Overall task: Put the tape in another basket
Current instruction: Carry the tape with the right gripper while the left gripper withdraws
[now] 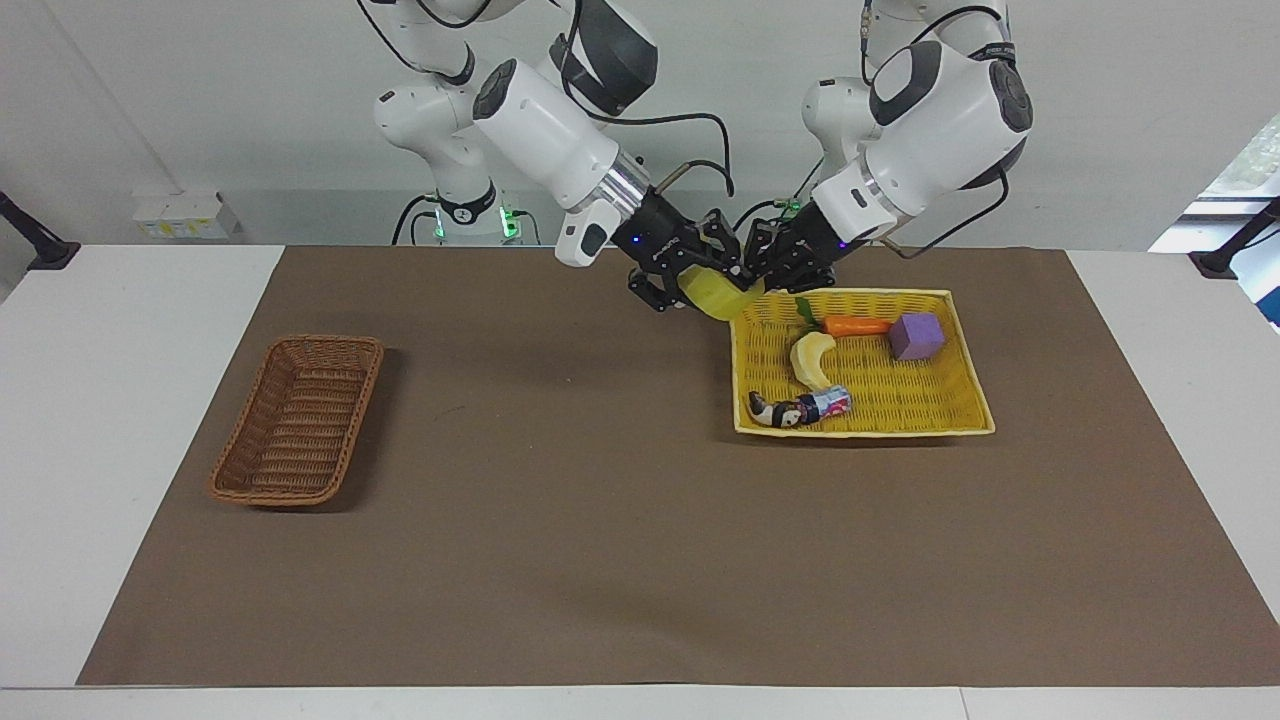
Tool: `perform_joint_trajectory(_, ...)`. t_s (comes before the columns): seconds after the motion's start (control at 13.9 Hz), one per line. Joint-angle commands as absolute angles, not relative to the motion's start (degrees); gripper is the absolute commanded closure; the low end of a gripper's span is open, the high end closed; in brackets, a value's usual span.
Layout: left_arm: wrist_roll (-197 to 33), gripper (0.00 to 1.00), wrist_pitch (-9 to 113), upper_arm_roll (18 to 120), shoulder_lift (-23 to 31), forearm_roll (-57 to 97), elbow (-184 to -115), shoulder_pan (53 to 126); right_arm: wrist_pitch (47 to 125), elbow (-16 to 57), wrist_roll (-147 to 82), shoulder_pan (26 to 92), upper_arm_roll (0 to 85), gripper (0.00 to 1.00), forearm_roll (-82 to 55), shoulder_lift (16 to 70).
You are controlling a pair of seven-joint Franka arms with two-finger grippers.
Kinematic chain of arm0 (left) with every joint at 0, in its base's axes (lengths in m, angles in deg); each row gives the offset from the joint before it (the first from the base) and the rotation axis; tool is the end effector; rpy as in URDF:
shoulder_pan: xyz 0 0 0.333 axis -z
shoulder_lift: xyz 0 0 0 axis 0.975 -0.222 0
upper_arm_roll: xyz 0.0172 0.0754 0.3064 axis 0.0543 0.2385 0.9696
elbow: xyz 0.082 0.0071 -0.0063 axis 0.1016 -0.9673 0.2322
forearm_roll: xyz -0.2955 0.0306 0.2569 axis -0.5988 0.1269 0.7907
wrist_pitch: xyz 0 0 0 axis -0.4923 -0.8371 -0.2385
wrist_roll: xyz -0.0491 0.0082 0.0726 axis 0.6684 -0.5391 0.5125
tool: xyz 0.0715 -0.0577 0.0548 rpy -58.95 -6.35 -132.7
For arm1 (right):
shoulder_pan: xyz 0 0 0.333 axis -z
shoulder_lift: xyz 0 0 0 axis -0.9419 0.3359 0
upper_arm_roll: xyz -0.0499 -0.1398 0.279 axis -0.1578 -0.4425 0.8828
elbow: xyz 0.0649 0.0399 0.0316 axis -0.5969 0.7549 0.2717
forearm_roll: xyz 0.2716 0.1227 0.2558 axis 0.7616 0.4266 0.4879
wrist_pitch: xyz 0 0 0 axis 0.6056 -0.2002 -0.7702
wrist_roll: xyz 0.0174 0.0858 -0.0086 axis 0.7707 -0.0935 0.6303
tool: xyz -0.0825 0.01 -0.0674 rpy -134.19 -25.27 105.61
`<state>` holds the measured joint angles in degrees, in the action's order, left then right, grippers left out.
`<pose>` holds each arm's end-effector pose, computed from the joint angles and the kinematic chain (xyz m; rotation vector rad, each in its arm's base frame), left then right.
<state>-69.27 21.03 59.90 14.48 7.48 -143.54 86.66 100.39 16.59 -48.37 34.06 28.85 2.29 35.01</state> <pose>0.5169 -0.2516 0.5583 2.4993 -0.1798 -0.0796 0.5446 0.3342 0.5531 -2.3463 0.0332 -0.2101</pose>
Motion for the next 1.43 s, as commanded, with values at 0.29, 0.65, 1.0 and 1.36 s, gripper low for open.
perform_joint_trajectory(0.29, -70.3, 0.00, 22.2, 60.5, 17.1, 6.5, -144.1, 85.3, 95.9, 18.4, -47.5, 36.2, 29.1, 1.00, 2.9, 32.7)
perform_joint_trajectory(0.65, -69.7, 0.00, 20.2, 60.9, 17.7, 10.1, -143.9, 80.8, 86.4, 18.4, -44.0, 43.1, 29.1, 1.00, 1.3, 29.8)
perform_joint_trajectory(1.0, -69.5, 0.00, 20.2, 60.9, 16.9, 20.5, -142.4, 76.1, 69.9, 18.4, -29.3, 59.5, 29.1, 1.00, 1.2, 28.2)
perform_joint_trajectory(1.36, -69.4, 0.00, 18.1, 60.9, 16.8, 36.1, -140.2, 73.2, 60.0, 18.3, -21.6, 74.1, 29.0, 1.00, -4.4, 27.8)
